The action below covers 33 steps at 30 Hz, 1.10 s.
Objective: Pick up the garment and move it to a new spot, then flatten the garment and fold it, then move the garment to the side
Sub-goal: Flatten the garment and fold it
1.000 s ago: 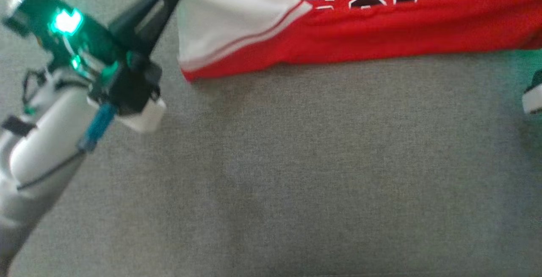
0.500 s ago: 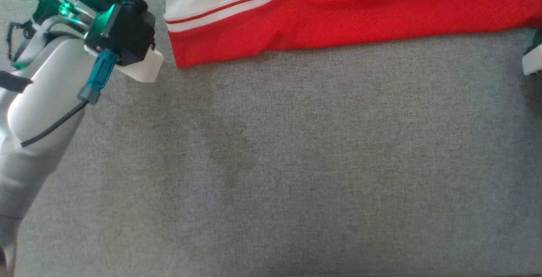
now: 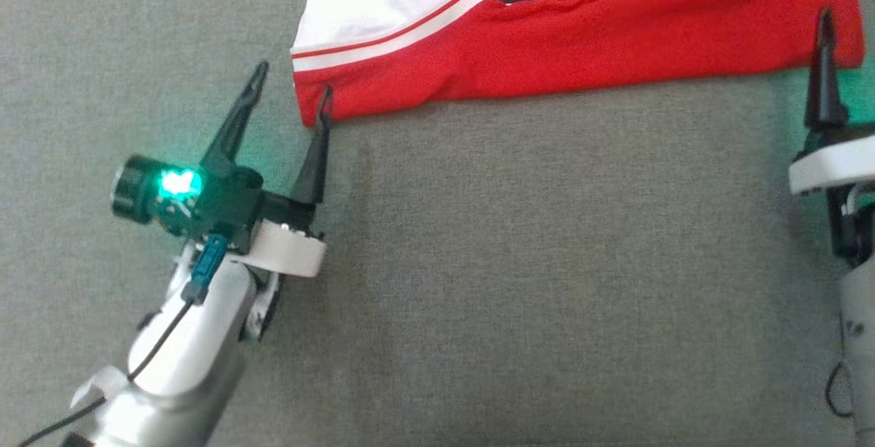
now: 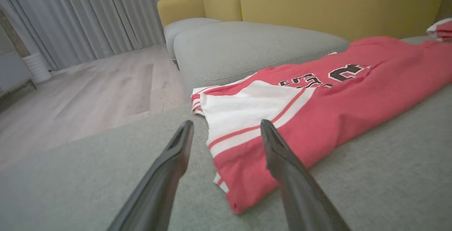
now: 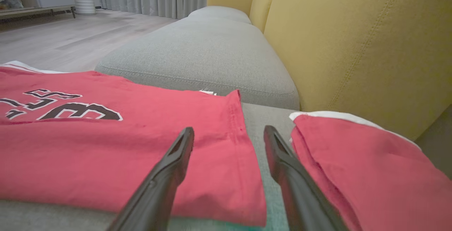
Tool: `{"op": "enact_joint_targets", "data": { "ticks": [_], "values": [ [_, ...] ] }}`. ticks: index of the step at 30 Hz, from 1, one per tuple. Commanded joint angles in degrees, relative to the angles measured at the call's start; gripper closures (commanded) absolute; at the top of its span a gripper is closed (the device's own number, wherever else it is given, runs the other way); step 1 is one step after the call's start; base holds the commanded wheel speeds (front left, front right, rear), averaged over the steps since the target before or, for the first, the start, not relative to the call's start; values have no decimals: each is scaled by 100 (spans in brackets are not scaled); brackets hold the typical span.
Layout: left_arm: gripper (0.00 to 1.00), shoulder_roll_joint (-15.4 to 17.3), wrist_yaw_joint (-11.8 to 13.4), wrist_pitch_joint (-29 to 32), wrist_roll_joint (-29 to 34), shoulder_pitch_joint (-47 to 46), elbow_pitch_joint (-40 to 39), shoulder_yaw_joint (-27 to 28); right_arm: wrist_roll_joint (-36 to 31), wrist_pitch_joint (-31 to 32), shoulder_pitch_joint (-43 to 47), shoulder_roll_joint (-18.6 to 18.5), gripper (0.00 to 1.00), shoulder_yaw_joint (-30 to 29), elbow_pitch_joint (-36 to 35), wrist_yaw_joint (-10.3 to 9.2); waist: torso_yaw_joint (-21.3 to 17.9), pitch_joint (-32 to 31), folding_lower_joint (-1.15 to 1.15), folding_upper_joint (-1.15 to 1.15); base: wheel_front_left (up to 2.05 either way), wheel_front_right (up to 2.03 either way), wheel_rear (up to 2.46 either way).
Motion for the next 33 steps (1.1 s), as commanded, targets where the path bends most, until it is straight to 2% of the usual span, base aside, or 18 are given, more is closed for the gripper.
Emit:
{"op": "enact_joint_targets", "data": {
  "ticks": [1, 6, 14, 15, 16, 17, 18, 20, 22, 30, 31, 32, 33],
  "values": [
    [0, 33, -42, -11, -77, -72, -147, 334, -28, -36, 74, -16, 0, 34, -217, -4, -26, -51, 1, 0, 0, 0, 0],
    [0, -251, -354, -11, -360, 170, 454, 506, -42, -36, 202, 52, 0, 13, -264, -4, -96, -76, 1, 0, 0, 0, 0],
    [0, -545, -849, 27, -716, -135, 1686, 593, -89, -37, 200, 104, 0, -1, -263, -4, -166, 5, 1, 0, 0, 0, 0],
    [11, -571, -930, 40, -736, -181, 1807, 559, -87, -37, 201, 104, 0, -7, -241, -4, -162, 9, 1, 0, 0, 0, 0],
    [58, -599, -1003, 48, -754, -217, 1912, 524, -80, -37, 203, 103, 0, -15, -212, -4, -156, 9, 1, 0, 0, 0, 0],
    [86, -626, -1087, 71, -769, -244, 2007, 480, -66, -37, 205, 105, 0, -25, -170, -4, -148, 7, 1, 0, 0, 0, 0],
    [100, -649, -1201, 113, -779, -259, 2092, 412, -41, -37, 205, 107, 0, -35, -107, -4, -139, 2, 1, 0, 0, 0, 0],
    [100, -680, -1351, 138, -792, -281, 2203, 322, 41, -37, 182, 115, 0, -72, 47, -4, -113, -15, 1, 0, 0, 0, 0],
    [100, -678, -1392, 107, -761, -311, 2222, 282, 141, -37, 128, 120, 0, -122, 209, -4, -75, -33, 1, 0, 0, 0, 0],
    [100, -526, -1259, 5, -527, -322, 1908, 304, 456, 27, -292, -66, 0, -81, 1278, -4, 67, -66, 1, 0, 0, 0, 0],
    [100, -492, -1229, -1, -492, -306, 1819, 319, 563, 174, -413, -129, 49, 24, 1595, -4, 93, -73, 1, 0, 0, 0, 0],
    [100, -492, -1229, -1, -492, -306, 1819, 319, 563, 174, -413, -129, 49, 24, 1595, -4, 93, -73, 1, 0, 0, 0, 0],
    [100, -475, -1203, -3, -474, -299, 1782, 333, 636, 234, -459, -159, 73, 89, 1716, -4, 107, -79, 1, 0, 0, 0, 0]
  ]
}}
